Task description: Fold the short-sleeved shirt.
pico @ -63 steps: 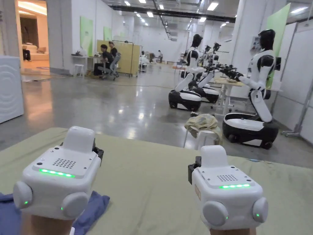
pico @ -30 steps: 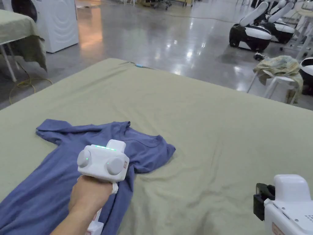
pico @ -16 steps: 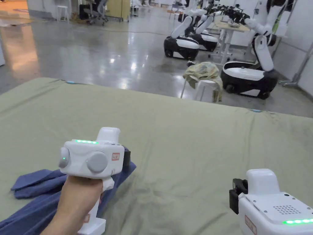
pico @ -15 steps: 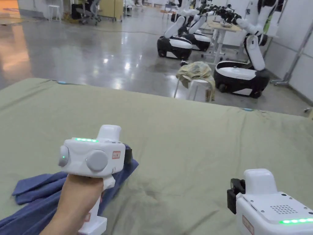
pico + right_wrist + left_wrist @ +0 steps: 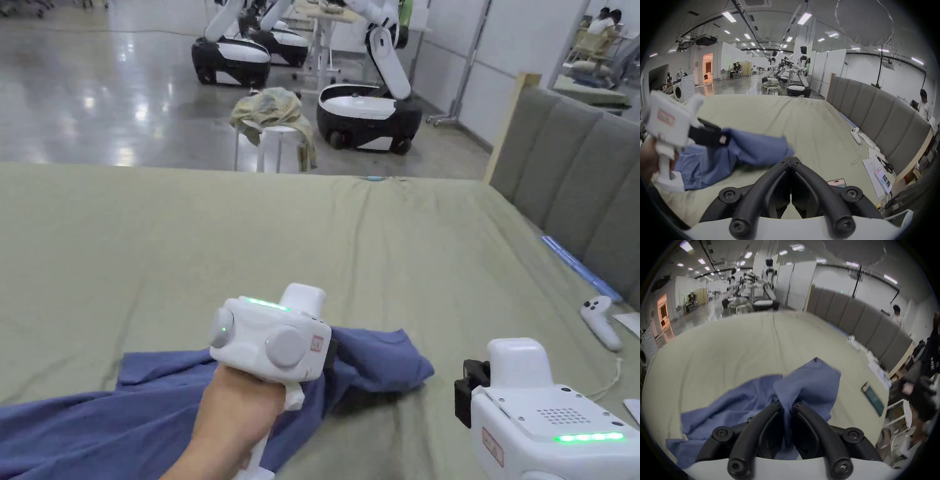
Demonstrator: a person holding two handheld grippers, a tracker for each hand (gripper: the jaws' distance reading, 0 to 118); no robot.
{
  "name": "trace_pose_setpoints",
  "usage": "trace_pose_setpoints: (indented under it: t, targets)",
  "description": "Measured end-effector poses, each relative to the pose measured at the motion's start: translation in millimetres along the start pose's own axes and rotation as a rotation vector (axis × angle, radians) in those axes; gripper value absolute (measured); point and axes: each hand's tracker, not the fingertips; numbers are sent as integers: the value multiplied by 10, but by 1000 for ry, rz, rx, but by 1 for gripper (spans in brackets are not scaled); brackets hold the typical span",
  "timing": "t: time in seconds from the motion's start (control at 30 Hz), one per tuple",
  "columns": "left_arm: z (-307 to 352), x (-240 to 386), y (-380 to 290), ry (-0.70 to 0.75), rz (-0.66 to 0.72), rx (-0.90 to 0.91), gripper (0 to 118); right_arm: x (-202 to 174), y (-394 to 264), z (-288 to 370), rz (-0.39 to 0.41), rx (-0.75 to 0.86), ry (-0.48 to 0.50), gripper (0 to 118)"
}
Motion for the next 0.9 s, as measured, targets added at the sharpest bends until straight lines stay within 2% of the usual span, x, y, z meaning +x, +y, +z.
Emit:
trace_pose_setpoints:
  t: [0.1,0.13,0.2,0.23,0.37,0.47,0.5,0.57,0.63,0.67,0.77,0.9]
  targets:
    - [-81,41,-136,13,-8,25,12,-21,-46,-19,1,-10,7,0]
    - [-28,36,-161,13,-5,80,33,-74,-37,-9,7,-10,11,0]
    - [193,33,-217,14,10,144,89,-160,-24,22,15,-4,30,0]
    - [325,-79,-269,-18,23,189,94,-223,-14,45,18,7,43,0]
    - [1167,-310,-641,60,35,327,94,-544,24,65,5,46,120,0]
    - [1636,-647,-989,171,50,324,91,-866,-1,56,-30,46,179,0]
    - [1665,-796,-1092,194,48,302,84,-972,-14,51,-38,44,188,0]
    - [1864,-1091,-1288,286,19,253,7,-1222,-37,30,-56,26,244,0]
    - [1993,-1393,-1418,394,36,205,5,-1436,-71,14,-43,-2,276,0]
    - [2106,-1608,-1457,351,80,203,5,-1550,-88,12,-27,-13,295,0]
    - [2287,-2257,-1506,404,193,136,5,-1737,-142,-6,8,-30,307,0]
    - [2358,-3060,-1536,417,358,40,5,-1781,-141,-51,27,-47,304,0]
